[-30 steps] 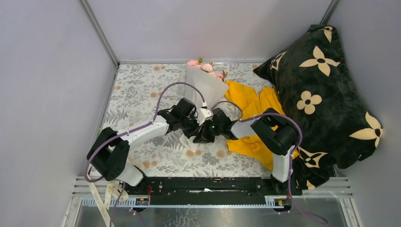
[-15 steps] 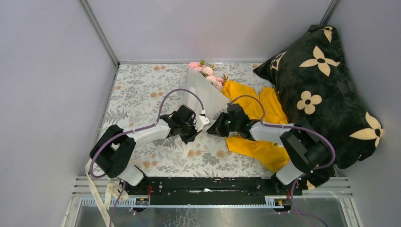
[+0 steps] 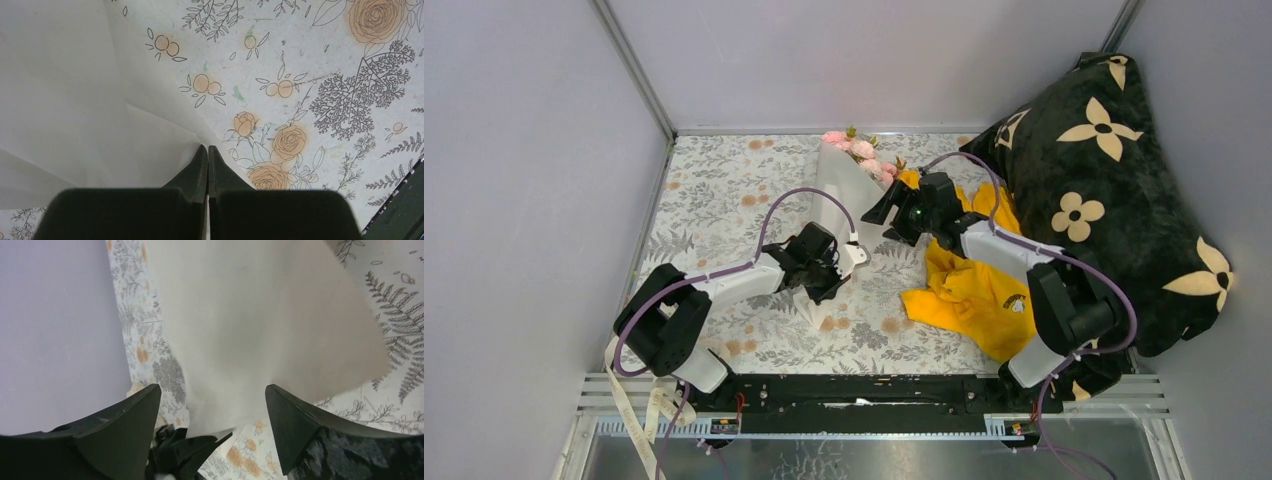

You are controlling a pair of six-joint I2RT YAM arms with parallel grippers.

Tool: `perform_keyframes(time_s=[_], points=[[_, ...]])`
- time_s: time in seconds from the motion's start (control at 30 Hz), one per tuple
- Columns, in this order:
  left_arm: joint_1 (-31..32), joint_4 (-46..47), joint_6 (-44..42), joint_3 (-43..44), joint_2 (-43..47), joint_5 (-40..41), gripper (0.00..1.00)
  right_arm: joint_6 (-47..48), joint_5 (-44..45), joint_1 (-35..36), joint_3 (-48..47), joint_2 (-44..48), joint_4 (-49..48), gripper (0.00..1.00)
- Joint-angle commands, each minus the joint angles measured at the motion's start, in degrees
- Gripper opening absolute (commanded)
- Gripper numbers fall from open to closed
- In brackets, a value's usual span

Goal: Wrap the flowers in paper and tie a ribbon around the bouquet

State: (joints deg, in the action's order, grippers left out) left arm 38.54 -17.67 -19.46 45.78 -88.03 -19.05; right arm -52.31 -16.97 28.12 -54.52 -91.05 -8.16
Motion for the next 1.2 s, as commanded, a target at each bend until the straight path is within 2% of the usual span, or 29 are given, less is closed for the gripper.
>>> perform_keyframes(time_s=[0.0, 0.17, 0.3, 0.43, 0.67, 0.7, 0.77, 0.9, 0.93, 0.97, 1.0, 1.03, 1.1, 1.17], points=[[0.3, 1.5, 0.1, -0.5, -0.7, 0.0, 0.0, -0.6, 1.7, 0.0, -5.2, -5.3, 4.8, 0.86], [0.3, 1.4, 0.1, -0.2, -0.8, -0.4, 0.0, 0.2, 9.5, 0.1, -3.7, -1.3, 7.8, 0.9], [0.3, 1.3, 0.3, 0.4, -1.2, -0.5, 0.0, -0.4, 10.4, 0.1, -1.3, 0.4, 7.8, 0.91], [0.3, 1.2, 0.1, 0.5, -1.3, -0.4, 0.0, -2.4, 8.4, 0.1, -0.4, -2.0, 5.5, 0.91], [0.3, 0.5, 0.0, 0.5, -1.2, -0.2, 0.0, -1.7, 1.4, 0.1, -7.3, -11.0, 4.3, 0.9], [0.3, 0.4, 0.0, 0.5, -1.1, -0.2, 0.0, -1.7, 0.6, 0.1, -7.6, -11.6, 3.2, 0.86], [0.3, 0.2, -0.1, 0.5, -1.0, -0.3, 0.0, -1.4, -0.4, 0.1, -7.5, -12.5, 0.8, 0.7], [0.3, -3.2, -1.1, 2.5, -0.1, 0.2, 0.0, 0.5, -1.5, -0.8, -7.4, -14.4, -1.0, 0.04], [0.3, -5.7, -1.6, 3.9, 0.3, 0.0, 0.0, 1.9, -0.8, -1.0, -7.4, -15.0, -0.6, 0.0], [0.2, -8.4, -2.3, 5.5, 0.9, -0.2, 0.1, 3.4, 0.3, -1.0, -7.5, -15.4, 0.2, 0.0], [0.3, -11.3, -2.9, 7.3, 1.7, -0.7, 0.27, 4.9, 0.9, -1.2, -7.5, -15.7, 0.7, 0.0], [0.3, -14.6, -3.9, 9.1, 2.4, -1.3, 0.38, 6.3, 1.0, -1.4, -7.7, -16.3, 0.7, 0.0], [0.3, -21.2, -6.1, 13.3, 3.6, -3.3, 0.54, 8.4, 0.9, -1.6, -8.2, -17.3, 0.8, 0.0], [0.3, -28.2, -8.2, 17.5, 4.6, -5.4, 0.63, 9.9, 0.9, -1.6, -9.2, -18.4, 1.2, 0.0]])
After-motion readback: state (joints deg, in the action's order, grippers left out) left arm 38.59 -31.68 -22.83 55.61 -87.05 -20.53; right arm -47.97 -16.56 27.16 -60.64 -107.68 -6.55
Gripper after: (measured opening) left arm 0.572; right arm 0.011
